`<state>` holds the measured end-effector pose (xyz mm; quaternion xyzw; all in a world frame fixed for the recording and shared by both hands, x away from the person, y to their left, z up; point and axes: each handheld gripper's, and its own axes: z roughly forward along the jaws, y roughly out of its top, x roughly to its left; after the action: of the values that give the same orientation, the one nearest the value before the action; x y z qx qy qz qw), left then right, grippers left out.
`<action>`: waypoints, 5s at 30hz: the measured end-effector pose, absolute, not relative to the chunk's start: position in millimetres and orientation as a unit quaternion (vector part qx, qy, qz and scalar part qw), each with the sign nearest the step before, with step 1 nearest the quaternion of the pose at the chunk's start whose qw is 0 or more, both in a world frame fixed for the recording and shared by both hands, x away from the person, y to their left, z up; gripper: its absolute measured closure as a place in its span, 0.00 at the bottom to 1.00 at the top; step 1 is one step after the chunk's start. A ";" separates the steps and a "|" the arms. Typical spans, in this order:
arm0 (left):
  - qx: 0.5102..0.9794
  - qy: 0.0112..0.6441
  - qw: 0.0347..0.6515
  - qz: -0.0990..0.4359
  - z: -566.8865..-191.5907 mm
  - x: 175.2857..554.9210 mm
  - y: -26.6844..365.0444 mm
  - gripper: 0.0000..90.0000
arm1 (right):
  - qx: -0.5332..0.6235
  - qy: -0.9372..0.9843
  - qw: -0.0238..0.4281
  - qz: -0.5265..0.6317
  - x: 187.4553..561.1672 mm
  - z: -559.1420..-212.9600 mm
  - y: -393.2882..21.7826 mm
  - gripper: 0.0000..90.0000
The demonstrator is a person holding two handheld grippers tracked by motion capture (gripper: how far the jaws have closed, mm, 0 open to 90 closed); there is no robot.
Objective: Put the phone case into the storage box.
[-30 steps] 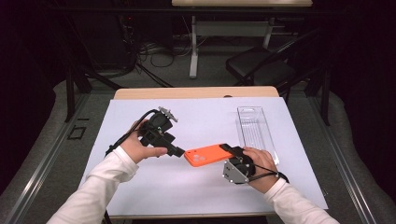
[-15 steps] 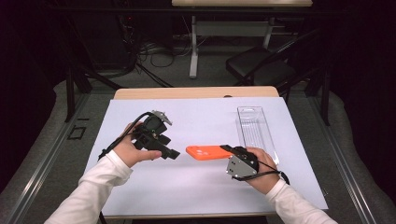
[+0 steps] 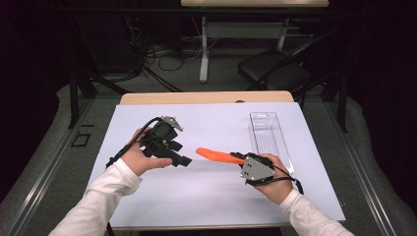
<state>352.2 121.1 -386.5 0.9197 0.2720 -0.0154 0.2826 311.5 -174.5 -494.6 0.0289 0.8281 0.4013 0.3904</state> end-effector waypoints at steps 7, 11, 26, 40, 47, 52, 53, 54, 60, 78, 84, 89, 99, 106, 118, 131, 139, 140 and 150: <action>0.920 0.268 0.286 -0.013 -386.4 353.0 118.1 0.42 | 0.045 0.828 0.366 0.422 313.4 -495.0 -174.5 0.97; 0.918 0.269 0.293 -0.016 -385.1 354.0 115.6 0.47 | 0.059 0.826 0.348 0.440 314.8 -494.7 -173.8 0.97; 0.912 0.256 0.319 0.017 -380.6 353.1 113.5 0.48 | 0.096 0.814 0.295 0.491 318.7 -495.0 -173.5 0.97; 0.902 0.255 0.348 0.002 -384.5 355.4 113.9 0.48 | 0.121 0.801 0.247 0.532 321.0 -500.2 -173.9 0.97; 0.897 0.247 0.367 0.003 -383.9 354.2 111.6 0.51 | 0.123 0.799 0.241 0.537 320.0 -501.9 -171.9 0.97; 0.894 0.249 0.372 0.012 -384.1 352.1 110.1 0.54 | 0.127 0.794 0.240 0.544 318.4 -503.5 -171.5 0.97; 0.893 0.249 0.374 0.011 -384.3 352.1 109.9 0.54 | 0.127 0.794 0.240 0.544 318.4 -503.5 -171.5 0.97; 0.892 0.252 0.376 0.014 -384.1 351.7 110.0 0.54 | 0.129 0.793 0.238 0.546 318.4 -504.0 -171.5 0.97; 0.889 0.252 0.381 0.018 -385.9 351.1 109.4 0.56 | 0.133 0.793 0.231 0.548 318.3 -505.6 -171.1 0.97; 0.874 0.251 0.415 0.023 -386.4 351.4 103.1 0.68 | 0.142 0.790 0.218 0.555 317.5 -508.3 -169.6 0.97; 0.877 0.246 0.413 0.023 -387.4 350.4 100.0 0.73 | 0.142 0.789 0.215 0.557 317.1 -508.1 -169.7 0.97; 0.875 0.245 0.417 0.024 -386.3 350.4 99.6 0.75 | 0.141 0.791 0.214 0.556 317.1 -508.4 -169.1 0.97; 0.878 0.239 0.413 0.025 -388.3 351.1 97.0 0.78 | 0.139 0.792 0.211 0.555 316.8 -509.4 -167.6 0.97; 0.879 0.235 0.415 0.022 -388.8 350.3 95.5 0.84 | 0.140 0.793 0.208 0.555 317.2 -509.9 -167.6 0.97; 0.877 0.228 0.422 0.013 -390.2 351.5 98.0 0.90 | 0.139 0.794 0.198 0.558 317.8 -510.1 -168.1 0.97; 0.867 0.257 0.427 0.001 -392.1 350.5 98.8 0.91 | 0.138 0.795 0.194 0.559 318.6 -510.6 -168.3 0.97; 0.864 0.263 0.428 -0.002 -392.6 350.6 98.4 0.91 | 0.141 0.795 0.191 0.558 318.5 -510.5 -168.5 0.96; 0.864 0.264 0.429 -0.002 -392.7 350.8 98.4 0.92 | 0.141 0.795 0.191 0.558 318.4 -510.4 -168.5 0.96; 0.862 0.272 0.428 -0.011 -393.9 351.0 97.0 0.92 | 0.148 0.796 0.184 0.557 319.0 -509.9 -168.9 0.96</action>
<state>351.0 97.0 -393.9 0.8617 0.2721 -0.0112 0.4281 319.0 -168.9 -509.9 0.1476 0.7965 0.5568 0.1840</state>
